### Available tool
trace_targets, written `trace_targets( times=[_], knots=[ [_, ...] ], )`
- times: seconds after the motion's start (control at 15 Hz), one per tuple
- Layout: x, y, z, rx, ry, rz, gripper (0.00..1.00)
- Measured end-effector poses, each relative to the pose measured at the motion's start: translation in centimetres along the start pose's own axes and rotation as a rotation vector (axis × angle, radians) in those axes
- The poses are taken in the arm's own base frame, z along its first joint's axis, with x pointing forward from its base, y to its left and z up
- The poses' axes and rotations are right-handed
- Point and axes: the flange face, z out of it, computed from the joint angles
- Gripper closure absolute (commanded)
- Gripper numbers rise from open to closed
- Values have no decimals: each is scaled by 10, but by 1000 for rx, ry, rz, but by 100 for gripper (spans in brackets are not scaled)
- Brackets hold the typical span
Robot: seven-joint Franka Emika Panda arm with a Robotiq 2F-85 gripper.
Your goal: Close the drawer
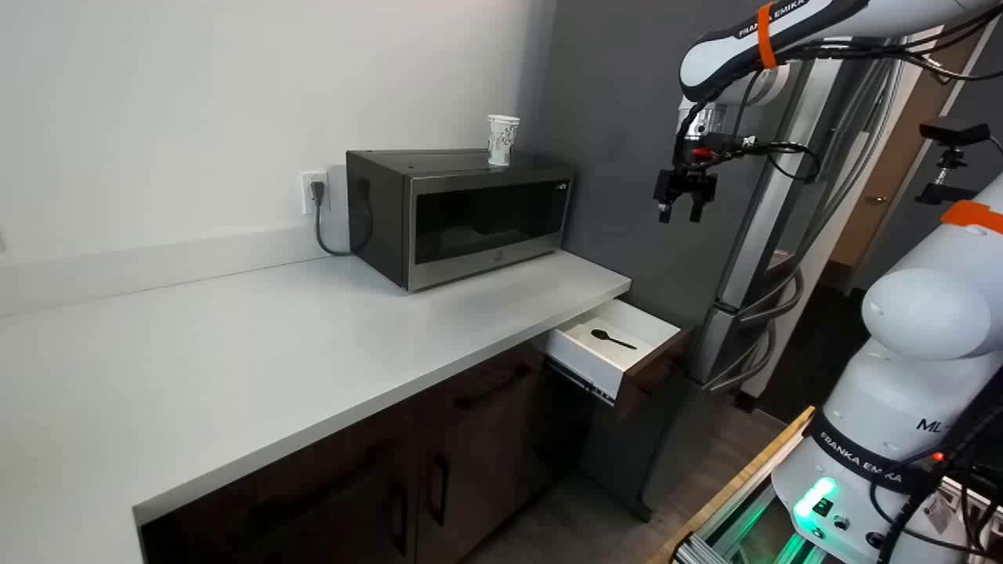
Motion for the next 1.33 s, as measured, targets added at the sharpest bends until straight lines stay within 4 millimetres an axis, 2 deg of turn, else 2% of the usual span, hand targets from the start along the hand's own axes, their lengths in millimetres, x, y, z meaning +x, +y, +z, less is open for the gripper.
trace_targets(
  times=[0.6, 0.73, 0.93, 1.33],
  knots=[
    [0, 0, 0, 0, -1, 0, 0],
    [0, 1, 6, -10, -12, -6, 0],
    [-3, 11, 36, -44, -35, -32, 0],
    [-14, 53, 119, -46, -32, -111, 0]
  ],
)
